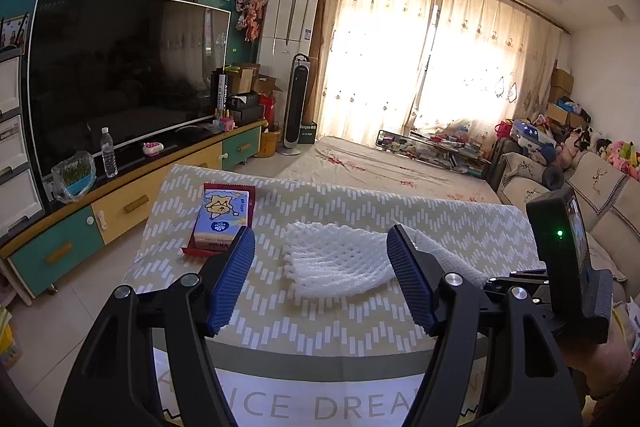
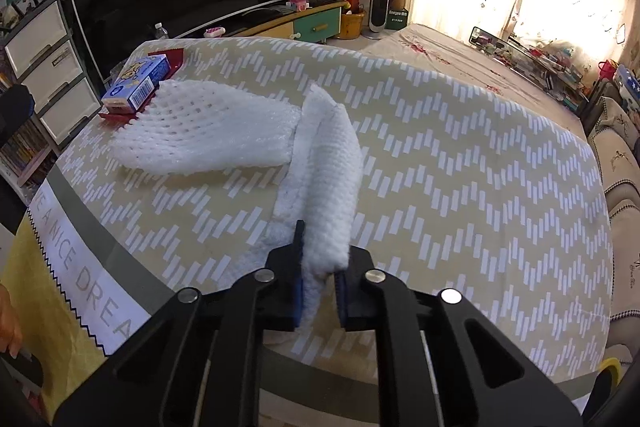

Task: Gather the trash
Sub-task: 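Carry the foam sleeve over the bin and open the right gripper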

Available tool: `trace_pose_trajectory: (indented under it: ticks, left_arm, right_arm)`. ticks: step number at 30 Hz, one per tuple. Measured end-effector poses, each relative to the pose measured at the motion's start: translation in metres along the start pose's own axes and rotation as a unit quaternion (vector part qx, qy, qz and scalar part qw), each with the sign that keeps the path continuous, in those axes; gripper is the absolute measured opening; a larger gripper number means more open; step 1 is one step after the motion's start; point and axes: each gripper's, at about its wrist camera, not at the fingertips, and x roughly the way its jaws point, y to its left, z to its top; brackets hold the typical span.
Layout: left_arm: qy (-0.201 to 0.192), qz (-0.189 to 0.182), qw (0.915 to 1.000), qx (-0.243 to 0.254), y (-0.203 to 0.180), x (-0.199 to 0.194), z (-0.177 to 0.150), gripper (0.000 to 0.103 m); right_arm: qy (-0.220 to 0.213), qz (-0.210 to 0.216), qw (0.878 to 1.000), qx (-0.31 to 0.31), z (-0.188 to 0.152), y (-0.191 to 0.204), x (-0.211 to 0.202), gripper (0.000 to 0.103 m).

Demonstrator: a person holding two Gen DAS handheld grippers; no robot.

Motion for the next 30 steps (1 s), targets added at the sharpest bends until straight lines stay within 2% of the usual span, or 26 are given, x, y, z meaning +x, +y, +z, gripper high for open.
trace_pose_trajectory:
  ticks: [8,18,22,24,27,30]
  left_arm:
    - [0.001,0.002,1.0,0.008,-0.003,0.001,-0.002,0.068]
    - [-0.002,0.003,0.9998,0.021,-0.008,-0.001,-0.004,0.07]
    - [-0.006,0.002,0.9996,0.027,-0.01,-0.002,-0.003,0.07]
    - [-0.008,0.0,0.9996,0.029,-0.011,-0.004,-0.003,0.07]
    - [-0.009,-0.001,0.9994,0.033,-0.013,-0.005,-0.003,0.07]
    - [-0.01,-0.001,0.9994,0.033,-0.014,-0.006,-0.004,0.071]
  right_arm:
    - [-0.011,0.018,0.999,0.024,-0.026,-0.014,-0.035,0.008]
    - [-0.073,0.029,0.995,0.059,-0.08,-0.042,-0.128,0.008]
    - [-0.104,-0.009,0.99,0.096,-0.111,-0.076,-0.169,0.008]
    - [-0.114,-0.043,0.985,0.123,-0.129,-0.099,-0.186,0.008]
    - [-0.119,-0.092,0.974,0.172,-0.159,-0.141,-0.207,0.008]
    - [-0.11,-0.149,0.957,0.224,-0.188,-0.188,-0.219,0.009]
